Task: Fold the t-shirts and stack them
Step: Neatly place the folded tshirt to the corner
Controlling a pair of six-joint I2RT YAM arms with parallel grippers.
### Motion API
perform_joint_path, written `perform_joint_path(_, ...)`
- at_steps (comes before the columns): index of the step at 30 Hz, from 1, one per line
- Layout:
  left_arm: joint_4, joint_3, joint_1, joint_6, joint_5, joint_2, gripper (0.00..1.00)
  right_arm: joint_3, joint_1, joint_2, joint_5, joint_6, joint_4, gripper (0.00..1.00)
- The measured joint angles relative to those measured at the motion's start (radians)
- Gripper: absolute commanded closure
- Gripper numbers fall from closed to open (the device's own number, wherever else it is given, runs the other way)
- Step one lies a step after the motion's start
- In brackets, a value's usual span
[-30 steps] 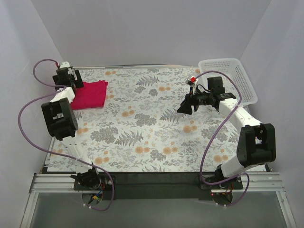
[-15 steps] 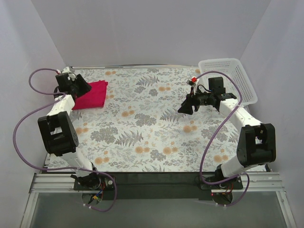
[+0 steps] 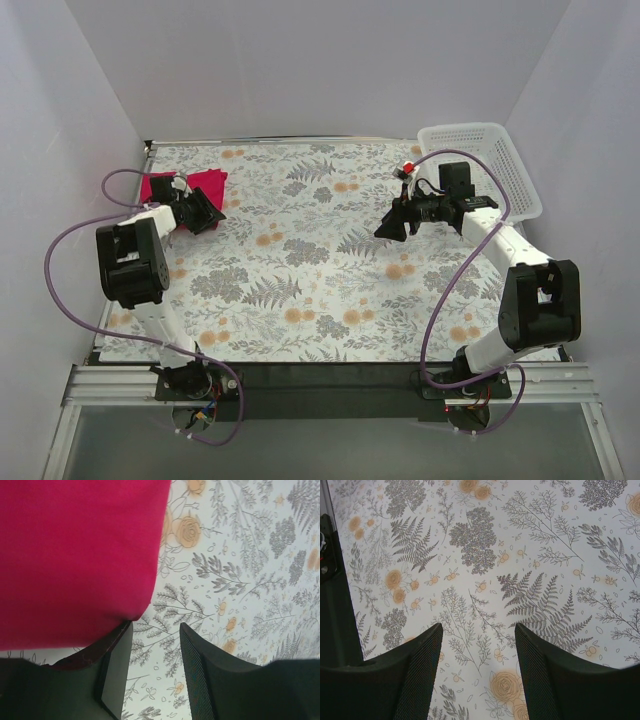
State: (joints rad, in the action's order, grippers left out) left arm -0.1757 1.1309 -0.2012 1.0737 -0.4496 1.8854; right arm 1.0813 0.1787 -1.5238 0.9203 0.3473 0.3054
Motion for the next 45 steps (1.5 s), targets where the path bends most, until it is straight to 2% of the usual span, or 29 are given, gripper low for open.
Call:
perform_joint_path(6, 0.007, 0.013, -0.006, 0.008, -0.040, 0.056, 0.59, 0.000, -0.002, 0.000, -0.001, 0.001, 0.000, 0.44)
perform_joint_path(15, -0.004, -0.003, -0.006, 0.002, -0.106, 0.021, 0.56, -0.001, -0.003, -0.001, -0.007, 0.018, 0.001, 0.44)
perform_joint_path(18, -0.016, -0.059, -0.006, 0.009, -0.132, -0.125, 0.43, -0.001, -0.007, -0.001, -0.033, 0.043, 0.011, 0.43)
perform_joint_path(19, -0.014, -0.079, -0.006, 0.012, -0.133, -0.199, 0.32, -0.002, -0.009, 0.001, -0.048, 0.054, 0.014, 0.43)
perform_joint_path(21, 0.000, -0.117, -0.006, 0.016, -0.127, -0.364, 0.21, -0.013, -0.016, 0.015, -0.086, 0.077, 0.018, 0.41)
perform_joint_path(22, 0.014, -0.138, -0.006, 0.019, -0.119, -0.449, 0.09, -0.021, -0.022, 0.031, -0.109, 0.089, 0.026, 0.39)
perform_joint_path(23, 0.028, -0.161, -0.006, 0.019, -0.110, -0.543, 0.02, -0.032, -0.029, 0.052, -0.129, 0.100, 0.032, 0.36)
perform_joint_path(26, 0.094, -0.254, -0.006, 0.050, -0.091, -0.808, 0.02, -0.050, -0.058, 0.134, -0.199, 0.125, 0.048, 0.23)
perform_joint_path(27, 0.111, -0.286, -0.006, 0.060, -0.092, -0.864, 0.02, -0.050, -0.071, 0.168, -0.225, 0.131, 0.052, 0.20)
perform_joint_path(29, 0.148, -0.364, -0.006, 0.087, -0.121, -0.976, 0.02, -0.051, -0.100, 0.243, -0.280, 0.137, 0.052, 0.04)
perform_joint_path(30, 0.163, -0.396, -0.005, 0.095, -0.144, -1.006, 0.02, -0.056, -0.113, 0.283, -0.309, 0.140, 0.048, 0.02)
perform_joint_path(34, 0.160, -0.477, 0.020, 0.112, -0.206, -1.006, 0.02, -0.138, -0.158, 0.462, -0.485, 0.085, 0.003, 0.02)
perform_joint_path(37, 0.120, -0.501, 0.073, 0.095, -0.196, -0.989, 0.02, -0.203, -0.182, 0.562, -0.613, 0.014, -0.003, 0.02)
perform_joint_path(45, 0.071, -0.510, 0.182, 0.029, -0.128, -1.070, 0.02, -0.324, -0.206, 0.679, -0.962, -0.171, -0.018, 0.02)
